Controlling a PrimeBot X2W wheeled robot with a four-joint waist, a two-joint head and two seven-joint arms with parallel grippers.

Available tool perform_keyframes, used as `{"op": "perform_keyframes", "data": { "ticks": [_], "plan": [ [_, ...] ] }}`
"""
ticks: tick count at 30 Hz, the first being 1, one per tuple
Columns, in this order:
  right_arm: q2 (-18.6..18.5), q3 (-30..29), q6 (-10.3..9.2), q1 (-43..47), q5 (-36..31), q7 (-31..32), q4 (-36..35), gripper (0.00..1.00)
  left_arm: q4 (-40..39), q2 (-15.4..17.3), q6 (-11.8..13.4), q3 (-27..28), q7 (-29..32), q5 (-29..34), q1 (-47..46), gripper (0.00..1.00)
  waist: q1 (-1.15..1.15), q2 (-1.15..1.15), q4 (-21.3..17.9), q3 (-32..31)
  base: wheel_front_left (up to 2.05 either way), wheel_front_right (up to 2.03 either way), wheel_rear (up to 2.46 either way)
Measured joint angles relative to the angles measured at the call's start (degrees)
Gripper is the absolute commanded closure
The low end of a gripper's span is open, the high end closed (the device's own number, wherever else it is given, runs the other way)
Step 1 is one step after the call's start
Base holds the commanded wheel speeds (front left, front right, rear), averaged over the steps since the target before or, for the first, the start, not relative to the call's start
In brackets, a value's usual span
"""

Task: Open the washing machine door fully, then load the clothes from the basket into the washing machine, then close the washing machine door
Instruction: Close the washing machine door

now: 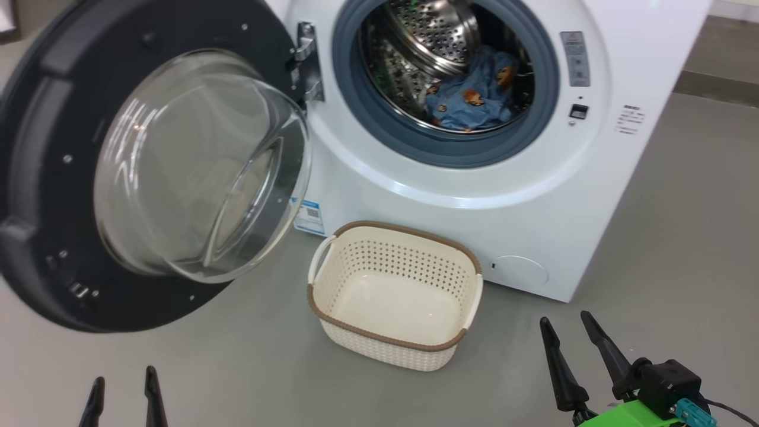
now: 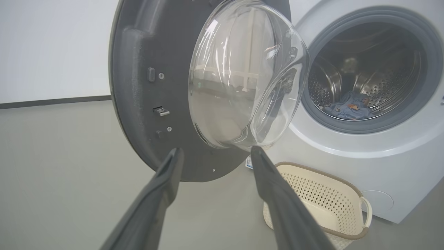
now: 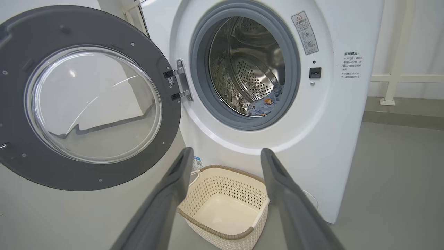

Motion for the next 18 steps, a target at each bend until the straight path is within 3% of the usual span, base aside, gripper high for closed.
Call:
{"op": "perform_keyframes", "data": {
  "ticks": [18],
  "plan": [
    [0.0,0.0,0.0,-0.2,-0.6,0.0,0.1,0.0,0.1,0.0,1.3,0.5,0.0,-1.0,0.0,0.0,0.0,0.0,4.7,1.5,0.0,0.0,0.0]
  ]
}}
